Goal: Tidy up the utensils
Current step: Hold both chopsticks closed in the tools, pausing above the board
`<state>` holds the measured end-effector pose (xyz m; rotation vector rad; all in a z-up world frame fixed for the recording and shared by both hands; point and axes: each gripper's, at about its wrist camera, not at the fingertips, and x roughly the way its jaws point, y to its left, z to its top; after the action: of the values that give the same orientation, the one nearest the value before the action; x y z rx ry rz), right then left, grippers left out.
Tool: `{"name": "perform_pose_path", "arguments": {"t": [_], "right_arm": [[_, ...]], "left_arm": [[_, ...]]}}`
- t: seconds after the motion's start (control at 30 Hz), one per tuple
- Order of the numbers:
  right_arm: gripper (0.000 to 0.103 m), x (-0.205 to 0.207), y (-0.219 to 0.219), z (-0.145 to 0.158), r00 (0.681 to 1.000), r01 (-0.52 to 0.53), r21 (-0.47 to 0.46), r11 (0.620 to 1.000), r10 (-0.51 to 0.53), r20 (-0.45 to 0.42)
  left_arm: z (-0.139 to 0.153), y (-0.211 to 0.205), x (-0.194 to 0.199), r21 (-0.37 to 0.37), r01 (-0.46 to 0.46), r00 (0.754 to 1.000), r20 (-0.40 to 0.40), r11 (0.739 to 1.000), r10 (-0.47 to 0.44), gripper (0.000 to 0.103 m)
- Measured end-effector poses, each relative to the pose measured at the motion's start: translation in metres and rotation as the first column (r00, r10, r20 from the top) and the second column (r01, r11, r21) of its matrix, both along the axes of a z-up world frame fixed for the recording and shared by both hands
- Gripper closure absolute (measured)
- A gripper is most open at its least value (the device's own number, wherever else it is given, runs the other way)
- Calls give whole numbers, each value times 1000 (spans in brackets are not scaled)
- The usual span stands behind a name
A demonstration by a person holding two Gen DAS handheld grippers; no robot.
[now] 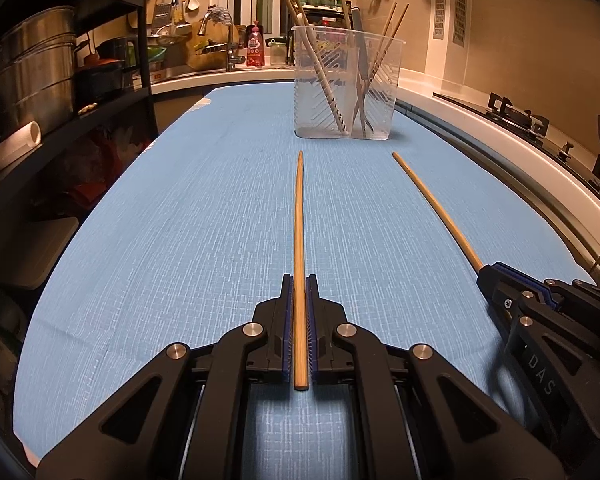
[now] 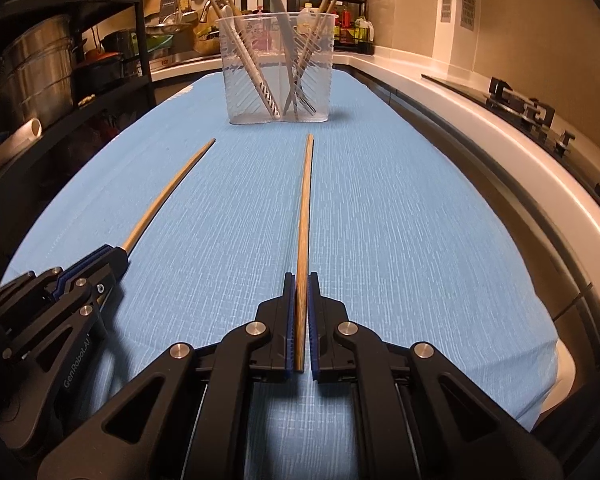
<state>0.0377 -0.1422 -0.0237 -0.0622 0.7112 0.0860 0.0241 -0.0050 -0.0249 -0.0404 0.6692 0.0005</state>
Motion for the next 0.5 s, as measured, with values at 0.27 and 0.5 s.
{"name": "perform_pose_path", "arguments": {"t": [0.27,0.5], "right_arm": [[97,-1,4,0,1000,-5,-52,999,6,15],[97,-1,4,0,1000,-5,-48,999,6,14]], "left_arm": [[0,0,0,-1,0,1000,0,1000,0,97],[1,-2,1,4,2,1000,2,1000,-2,97]]}}
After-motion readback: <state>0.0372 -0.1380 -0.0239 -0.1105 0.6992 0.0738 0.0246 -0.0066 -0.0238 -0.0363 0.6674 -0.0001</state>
